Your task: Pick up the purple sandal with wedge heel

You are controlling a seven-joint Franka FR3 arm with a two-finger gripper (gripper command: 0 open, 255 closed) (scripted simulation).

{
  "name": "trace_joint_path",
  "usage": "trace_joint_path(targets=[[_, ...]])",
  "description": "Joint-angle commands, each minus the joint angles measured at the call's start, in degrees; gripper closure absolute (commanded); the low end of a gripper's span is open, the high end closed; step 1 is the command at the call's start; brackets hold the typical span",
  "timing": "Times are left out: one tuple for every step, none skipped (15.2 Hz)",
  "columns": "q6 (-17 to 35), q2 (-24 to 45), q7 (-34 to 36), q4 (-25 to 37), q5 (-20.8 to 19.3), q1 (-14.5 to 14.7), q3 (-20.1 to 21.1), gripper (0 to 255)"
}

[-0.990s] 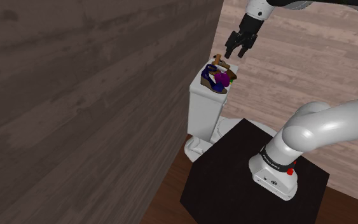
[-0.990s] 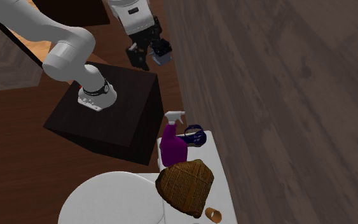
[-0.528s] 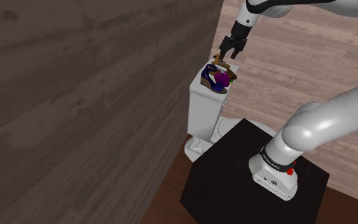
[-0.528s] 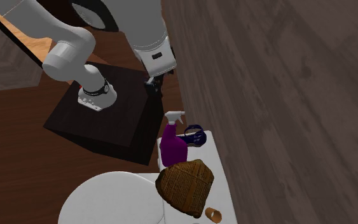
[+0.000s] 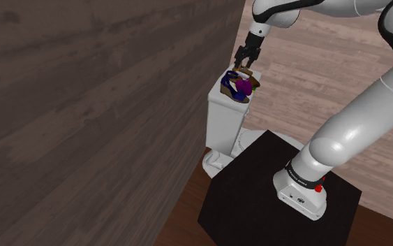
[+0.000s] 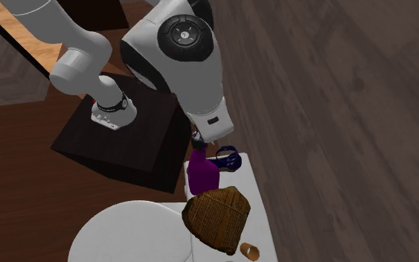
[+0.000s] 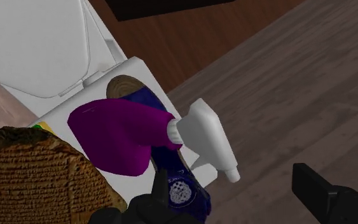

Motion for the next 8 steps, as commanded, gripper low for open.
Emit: trace_joint_path(targets=[[1.0, 4.9, -2.8, 2.7, 1.8, -0.3, -1.1, 0], [1.2, 7.3, -4.2, 4.4, 2.8, -0.5, -1.6, 0], [1.2, 9.7, -5.5, 6.1, 3.8, -0.8, -2.0, 0], [1.2, 10.5, -5.9, 6.7, 4.1, -1.0, -2.0, 0], [1.9, 10.8, -6.1, 6.2, 4.3, -1.1, -2.0, 0], [2.6, 11.0, -6.3, 5.7, 4.5, -1.1, -1.9, 0], [3.3, 11.3, -6.5, 5.3, 4.7, -1.1, -1.9, 0], [4.0, 11.6, -6.7, 4.8, 4.9, -1.1, -1.9, 0]])
